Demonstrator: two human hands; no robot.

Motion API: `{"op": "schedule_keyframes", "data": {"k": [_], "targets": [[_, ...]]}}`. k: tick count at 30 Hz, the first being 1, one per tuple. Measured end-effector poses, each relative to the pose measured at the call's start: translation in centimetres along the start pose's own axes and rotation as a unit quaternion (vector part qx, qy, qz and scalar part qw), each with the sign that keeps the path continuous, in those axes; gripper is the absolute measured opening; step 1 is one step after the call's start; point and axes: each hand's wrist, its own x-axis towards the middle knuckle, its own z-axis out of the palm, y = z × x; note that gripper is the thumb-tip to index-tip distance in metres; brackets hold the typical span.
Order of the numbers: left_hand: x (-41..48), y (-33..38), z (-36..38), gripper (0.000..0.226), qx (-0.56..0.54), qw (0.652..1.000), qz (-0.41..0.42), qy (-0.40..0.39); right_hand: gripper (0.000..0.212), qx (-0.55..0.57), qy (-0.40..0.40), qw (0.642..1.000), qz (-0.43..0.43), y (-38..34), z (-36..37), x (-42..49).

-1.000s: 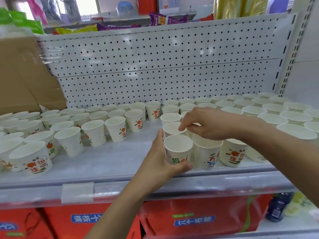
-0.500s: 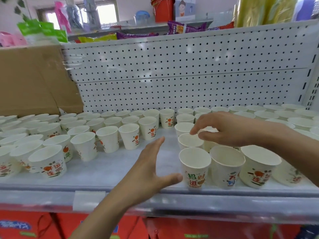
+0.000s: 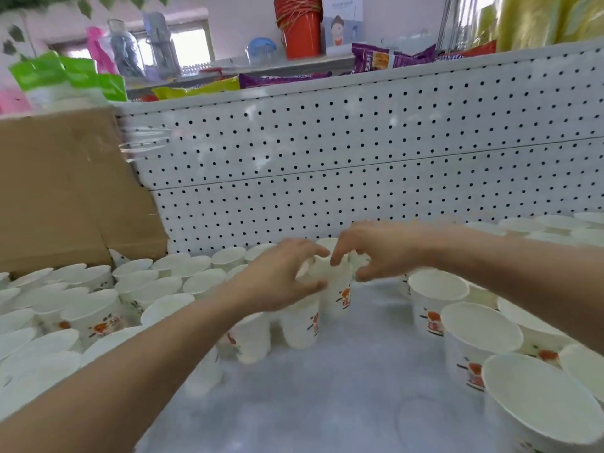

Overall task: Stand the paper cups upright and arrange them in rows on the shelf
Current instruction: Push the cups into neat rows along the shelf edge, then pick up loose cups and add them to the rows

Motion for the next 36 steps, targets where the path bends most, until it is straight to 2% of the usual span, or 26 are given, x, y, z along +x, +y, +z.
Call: {"op": "schedule_keyframes", "data": {"k": [2, 4, 8, 12, 14, 16, 19, 21, 24, 28, 30, 33, 36], "targets": [[1.4, -2.1, -1.5, 0.035, -0.061, 0.997, -0.023, 0.028, 0.036, -0.008, -0.035, 0.999, -0.004, -0.6, 1.1, 1.4], [2.6, -4.0, -2.4, 0.027, -0.103, 0.993, -0.046, 0.025, 0.02, -0.033, -0.036, 0.999, -0.014, -0.6, 1.9, 2.1], [4.6, -5.5, -2.6, 0.027, 0.025, 0.999, -0.021, -0.043, 0.012, 0.014, -0.081, 0.996, -0.027, -1.1, 1.6, 0.6], [6.4, -4.9, -2.0, 0.025, 0.012, 0.999, -0.017, -0.025, 0.017, 0.093, -0.162, 0.982, -0.037, -3.1, -0.4, -2.1], [7.3, -5.0, -0.8, 0.021, 0.04, 0.997, -0.04, -0.049, 0.022, 0.12, -0.145, 0.982, -0.019, -2.8, -1.3, -2.0], [8.2, -5.2, 0.1, 0.021, 0.075, 0.993, -0.066, -0.07, 0.018, 0.147, -0.07, 0.987, -0.013, -1.2, -1.8, -0.8], [9.3, -5.5, 0.3, 0.017, 0.085, 0.986, -0.107, -0.096, 0.016, 0.095, 0.015, 0.995, 0.033, 1.9, -1.4, 2.0], [9.5, -5.5, 0.4, 0.014, 0.081, 0.985, -0.116, -0.101, 0.022, 0.026, 0.021, 0.998, 0.049, 3.2, -0.3, 3.8], [9.3, -5.5, 0.4, 0.012, 0.09, 0.983, -0.121, -0.109, 0.032, -0.004, 0.006, 0.999, 0.048, 3.3, 1.6, 6.1], [8.7, -6.2, -0.1, 0.011, 0.079, 0.981, -0.133, -0.118, 0.023, -0.072, -0.037, 0.996, 0.035, 3.0, 2.9, 7.8], [8.4, -6.5, 0.2, 0.013, 0.069, 0.981, -0.142, -0.109, 0.019, -0.067, -0.038, 0.996, 0.036, 3.4, 2.8, 7.9], [8.0, -6.6, 0.9, 0.018, 0.121, 0.98, -0.135, -0.083, 0.019, -0.051, -0.046, 0.997, 0.04, 4.3, 2.6, 7.7], [8.0, -6.5, 1.0, 0.024, 0.056, 0.996, -0.062, -0.028, 0.026, 0.002, -0.016, 0.999, 0.044, 5.1, 1.8, 7.1]]}}
